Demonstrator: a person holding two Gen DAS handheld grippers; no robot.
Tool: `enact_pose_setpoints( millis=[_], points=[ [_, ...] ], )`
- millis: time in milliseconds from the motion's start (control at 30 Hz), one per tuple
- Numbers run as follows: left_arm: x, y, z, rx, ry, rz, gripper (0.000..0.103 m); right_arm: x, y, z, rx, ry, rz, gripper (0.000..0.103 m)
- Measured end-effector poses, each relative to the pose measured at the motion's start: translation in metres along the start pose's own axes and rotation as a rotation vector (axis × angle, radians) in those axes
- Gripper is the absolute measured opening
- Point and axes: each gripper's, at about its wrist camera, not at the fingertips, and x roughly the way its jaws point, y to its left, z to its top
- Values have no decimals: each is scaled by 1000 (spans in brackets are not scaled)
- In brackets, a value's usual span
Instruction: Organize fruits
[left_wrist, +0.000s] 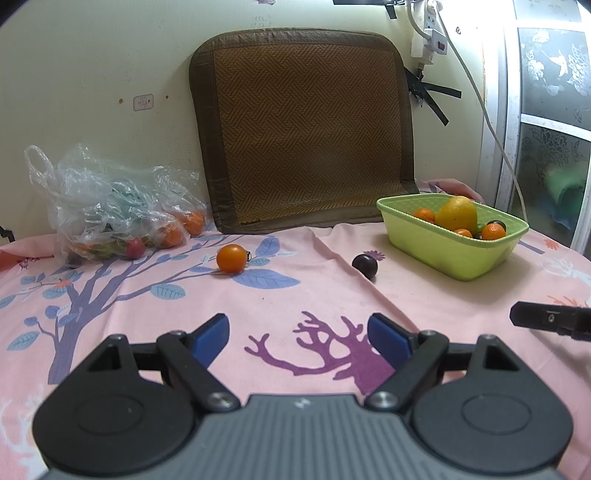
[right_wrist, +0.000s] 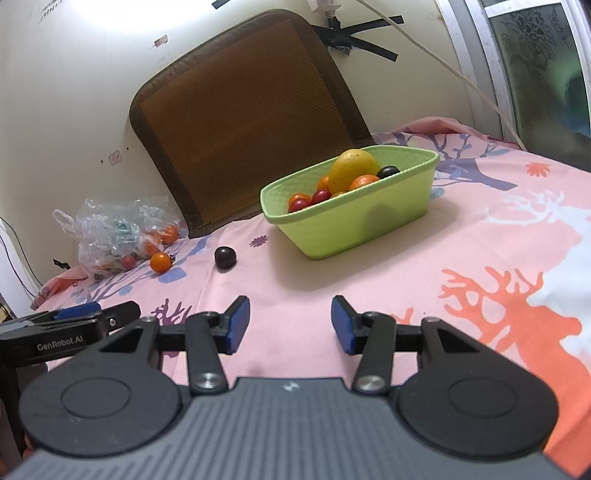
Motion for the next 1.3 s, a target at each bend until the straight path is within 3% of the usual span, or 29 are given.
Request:
enact_pose_setpoints(
  millis=[1300],
  points=[
    [-1,0,1,-8,0,-5,85,0,8,-3,-40,-11,-14,51]
  ],
)
